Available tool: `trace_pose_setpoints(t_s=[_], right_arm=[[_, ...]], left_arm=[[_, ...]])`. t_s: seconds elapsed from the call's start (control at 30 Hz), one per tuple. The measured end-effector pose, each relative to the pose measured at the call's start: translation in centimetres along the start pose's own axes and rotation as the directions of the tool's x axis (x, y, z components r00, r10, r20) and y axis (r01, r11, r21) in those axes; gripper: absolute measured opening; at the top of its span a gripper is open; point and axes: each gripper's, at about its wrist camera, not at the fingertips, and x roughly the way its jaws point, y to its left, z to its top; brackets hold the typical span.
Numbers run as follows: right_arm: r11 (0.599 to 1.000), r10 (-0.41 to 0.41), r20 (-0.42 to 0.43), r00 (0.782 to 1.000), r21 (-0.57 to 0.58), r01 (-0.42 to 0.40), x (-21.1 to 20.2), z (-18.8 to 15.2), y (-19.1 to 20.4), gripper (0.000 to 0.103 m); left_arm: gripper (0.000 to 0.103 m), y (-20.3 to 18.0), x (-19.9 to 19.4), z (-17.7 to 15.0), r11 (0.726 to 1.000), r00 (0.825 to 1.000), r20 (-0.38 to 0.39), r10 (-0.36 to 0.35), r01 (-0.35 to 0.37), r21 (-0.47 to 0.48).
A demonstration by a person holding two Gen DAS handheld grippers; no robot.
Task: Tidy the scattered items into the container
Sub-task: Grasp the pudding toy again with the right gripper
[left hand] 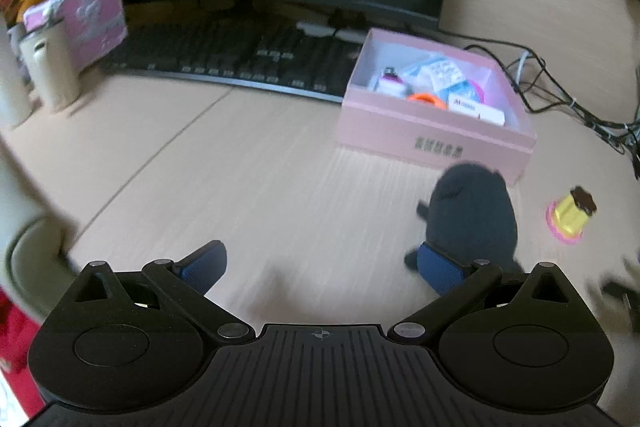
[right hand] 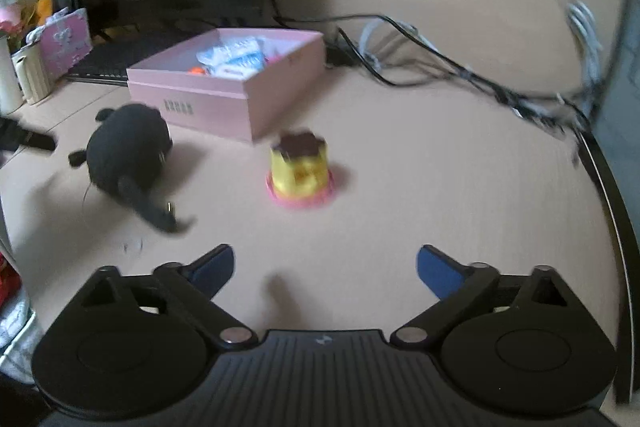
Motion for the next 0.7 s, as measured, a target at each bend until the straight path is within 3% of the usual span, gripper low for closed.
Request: trace_pose_setpoints(t_s=[0.13,0.3,0.43,0.53,0.7], right_arm=[[0.999,0.019,0.018,1.0,-0.032,-0.018,2.9,2.2,0.7,0.08],[0.998,0.042,0.005,0.999,-0.049,-0.041,6.2,3.8,0.9,0.08],[0.999,0.054,-0.014,0.998,0.0,-0.054,7.6,4.1,0.1,0.075],[0.997,0.071,-0.037,0.997,0.019,-0.07,7.8,4.1,-0.3,0.055],[0.997,0.059,-0.021,0.998,0.049,-0.058,5.1,4.2,-0.4,0.055]], left_arm=[[0.103,0.1,-1.0,-1.3,1.0,1.0,-0.023,-0.009,0.01,0.004],[0.103,0.2,-1.7,-1.9,1.0,0.999,-0.032,-0.021,0.021,0.007],[0.103,-0.7,-2.0,-1.9,0.997,0.997,-0.03,-0.077,0.078,0.027],[0.103,-2.9,-1.7,-1.5,0.985,0.99,-0.034,-0.134,0.136,0.102],[0.103,-7.1,0.2,-0.2,0.963,0.989,-0.002,-0.149,0.146,0.227]])
